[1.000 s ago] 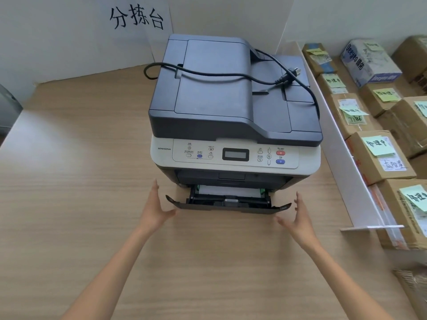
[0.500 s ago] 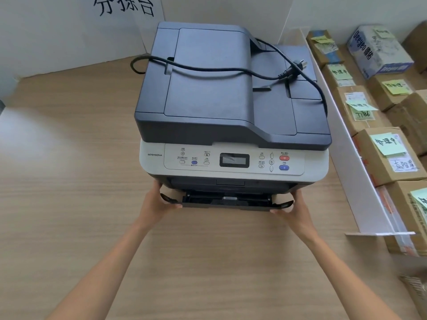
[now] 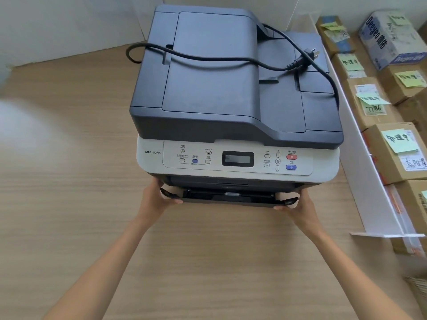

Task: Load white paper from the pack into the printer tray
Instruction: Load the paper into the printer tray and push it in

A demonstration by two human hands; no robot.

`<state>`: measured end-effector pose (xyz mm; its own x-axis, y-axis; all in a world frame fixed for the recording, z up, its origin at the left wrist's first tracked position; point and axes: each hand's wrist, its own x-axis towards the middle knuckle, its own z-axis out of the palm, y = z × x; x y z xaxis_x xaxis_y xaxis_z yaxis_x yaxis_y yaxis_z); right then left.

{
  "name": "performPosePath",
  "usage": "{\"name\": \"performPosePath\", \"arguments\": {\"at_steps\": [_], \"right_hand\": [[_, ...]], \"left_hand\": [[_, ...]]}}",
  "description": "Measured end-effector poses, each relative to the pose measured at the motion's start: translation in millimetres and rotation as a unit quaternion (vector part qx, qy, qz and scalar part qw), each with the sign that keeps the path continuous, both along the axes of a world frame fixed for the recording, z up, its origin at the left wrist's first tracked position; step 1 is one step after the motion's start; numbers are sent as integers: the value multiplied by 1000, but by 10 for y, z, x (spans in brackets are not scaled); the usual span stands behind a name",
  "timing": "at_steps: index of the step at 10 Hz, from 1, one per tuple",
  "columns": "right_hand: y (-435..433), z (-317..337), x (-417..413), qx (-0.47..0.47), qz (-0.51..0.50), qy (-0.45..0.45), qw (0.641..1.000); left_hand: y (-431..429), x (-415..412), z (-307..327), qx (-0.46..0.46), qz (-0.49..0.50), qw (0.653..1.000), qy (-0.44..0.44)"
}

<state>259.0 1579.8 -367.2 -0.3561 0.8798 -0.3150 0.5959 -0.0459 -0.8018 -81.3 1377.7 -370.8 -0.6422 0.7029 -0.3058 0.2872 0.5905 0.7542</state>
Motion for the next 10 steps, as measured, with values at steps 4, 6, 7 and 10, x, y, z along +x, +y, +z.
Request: {"name": "performPosePath", "arguments": {"at_steps": [4,6,7,10], "right_hand": [[132,-65,-179,22,-41,6,999],[107,-74,-191,20,-65,-22,997],[65,-21,-209,13,-67,-37,997],[-145,452,-82,-31,-61,-57,996]], "left_hand": [[210,21,18,-18,63,997,37],[220,54,58,-27,80,996,30],[209,74,72,-25,78,997,7],[-117,204,372,-72,-18,997,9]]}}
